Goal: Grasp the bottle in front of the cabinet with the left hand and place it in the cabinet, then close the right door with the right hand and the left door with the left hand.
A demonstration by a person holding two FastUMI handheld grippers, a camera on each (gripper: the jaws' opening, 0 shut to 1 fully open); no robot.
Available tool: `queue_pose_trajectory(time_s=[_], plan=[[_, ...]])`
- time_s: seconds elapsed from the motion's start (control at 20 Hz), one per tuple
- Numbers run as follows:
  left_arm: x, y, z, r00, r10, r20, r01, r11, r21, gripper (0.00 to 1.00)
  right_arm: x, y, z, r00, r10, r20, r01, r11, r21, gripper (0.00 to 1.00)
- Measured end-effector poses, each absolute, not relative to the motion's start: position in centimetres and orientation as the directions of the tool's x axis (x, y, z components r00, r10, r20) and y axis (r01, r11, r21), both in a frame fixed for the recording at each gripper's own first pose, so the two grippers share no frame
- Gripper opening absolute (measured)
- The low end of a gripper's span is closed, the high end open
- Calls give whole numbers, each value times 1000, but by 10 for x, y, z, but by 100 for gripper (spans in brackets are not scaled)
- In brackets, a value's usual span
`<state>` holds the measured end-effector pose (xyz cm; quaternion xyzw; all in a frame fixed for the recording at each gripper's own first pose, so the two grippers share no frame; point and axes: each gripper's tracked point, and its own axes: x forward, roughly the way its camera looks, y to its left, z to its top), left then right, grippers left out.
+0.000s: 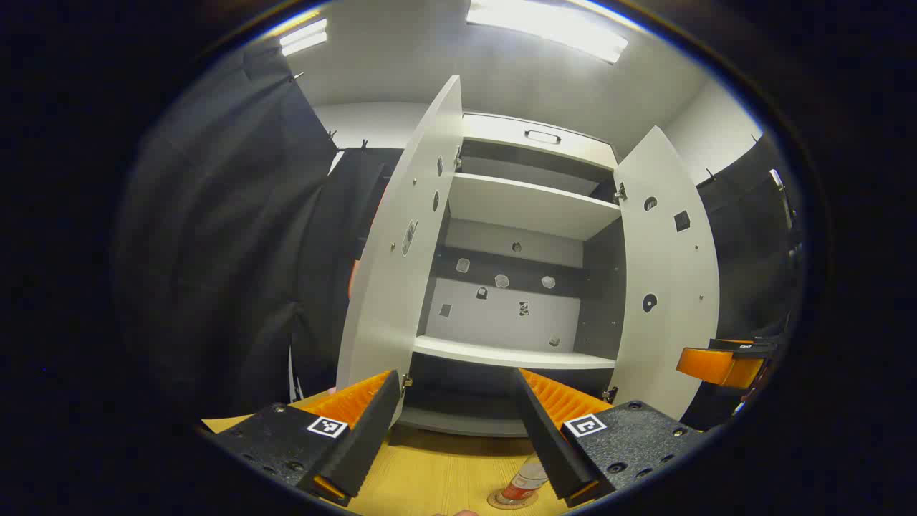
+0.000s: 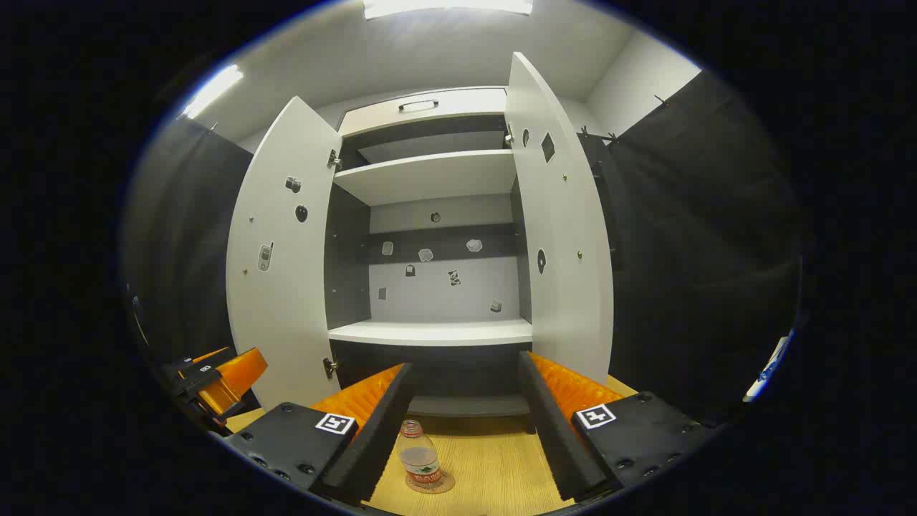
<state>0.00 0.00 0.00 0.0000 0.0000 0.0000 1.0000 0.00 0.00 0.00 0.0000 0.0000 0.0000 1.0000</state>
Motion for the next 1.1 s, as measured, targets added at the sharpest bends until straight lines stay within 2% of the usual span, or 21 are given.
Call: queue_pose_trajectory(time_s=[0.95, 1.1], plan=[[7, 4, -11, 1000, -4, -19, 4, 1000, -5, 94, 7, 5, -6, 1000, -10, -13, 10, 1000, 5, 96], [13, -4, -16, 999, -30, -30, 30, 1000, -6, 95, 6, 1, -5, 1000, -28, -10, 28, 999, 14, 96]])
